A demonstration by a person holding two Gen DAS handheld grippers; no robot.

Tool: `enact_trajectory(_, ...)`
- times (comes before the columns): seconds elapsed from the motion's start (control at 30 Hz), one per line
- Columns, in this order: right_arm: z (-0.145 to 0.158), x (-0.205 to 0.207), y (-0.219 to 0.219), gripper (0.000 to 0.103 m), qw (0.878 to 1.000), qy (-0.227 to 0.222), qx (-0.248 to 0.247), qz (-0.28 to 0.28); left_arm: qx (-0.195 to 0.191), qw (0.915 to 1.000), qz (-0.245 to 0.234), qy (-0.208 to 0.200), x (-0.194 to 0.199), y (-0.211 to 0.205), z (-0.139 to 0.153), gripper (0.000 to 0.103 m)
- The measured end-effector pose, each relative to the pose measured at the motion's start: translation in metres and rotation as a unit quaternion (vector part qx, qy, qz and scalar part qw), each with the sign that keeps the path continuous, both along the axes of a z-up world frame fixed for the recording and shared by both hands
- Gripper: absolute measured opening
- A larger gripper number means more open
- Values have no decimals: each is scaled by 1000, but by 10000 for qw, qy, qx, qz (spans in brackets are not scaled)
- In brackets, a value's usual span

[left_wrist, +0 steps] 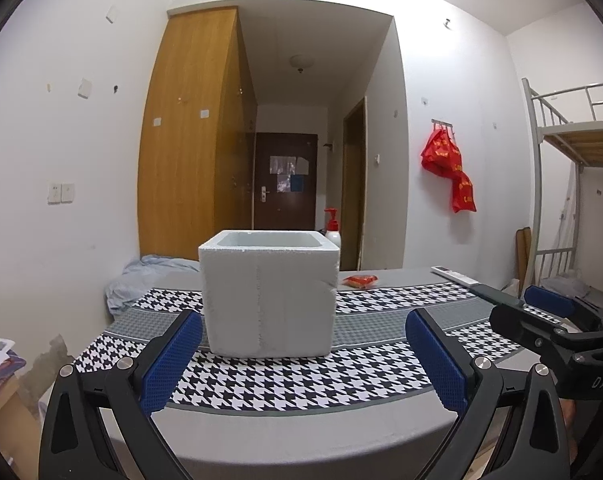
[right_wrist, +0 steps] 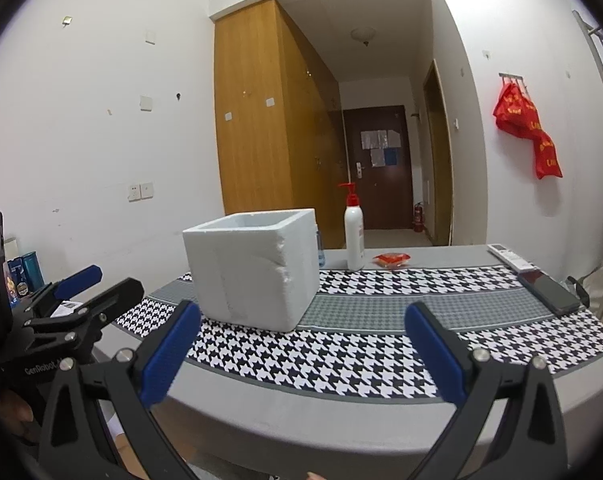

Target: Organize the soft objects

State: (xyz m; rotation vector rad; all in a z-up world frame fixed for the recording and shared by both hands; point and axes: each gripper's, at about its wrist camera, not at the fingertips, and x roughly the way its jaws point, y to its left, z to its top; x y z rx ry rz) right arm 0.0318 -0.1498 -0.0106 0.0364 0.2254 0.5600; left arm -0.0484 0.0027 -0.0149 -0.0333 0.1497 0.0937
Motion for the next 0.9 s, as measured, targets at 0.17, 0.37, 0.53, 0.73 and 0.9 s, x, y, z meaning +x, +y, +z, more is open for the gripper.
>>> enact_trajectory(0.17,3,-8,-3,103,9999,-97,-3,-47,38,10000,-34,-76,-8,-4,3,102)
enact_trajectory(0.37,3,-8,-2,103,9999,-101,-12,-7,50,10000,18,-57,-7,-3,3,102)
enact_trajectory(0.53,2,-7,-2,103,10000,-82,-14,-5,38,10000,16,-35,-6,-2,2,102)
enact_trajectory(0.73,2,-9,-2,103,10000,-81,-18,29,31,10000,-6,5,-7,-1,2,102)
enact_trajectory(0.9,1,-10,-2,103,10000,-74,-10,32,56,10000,-1,22,-7,-2,1,102)
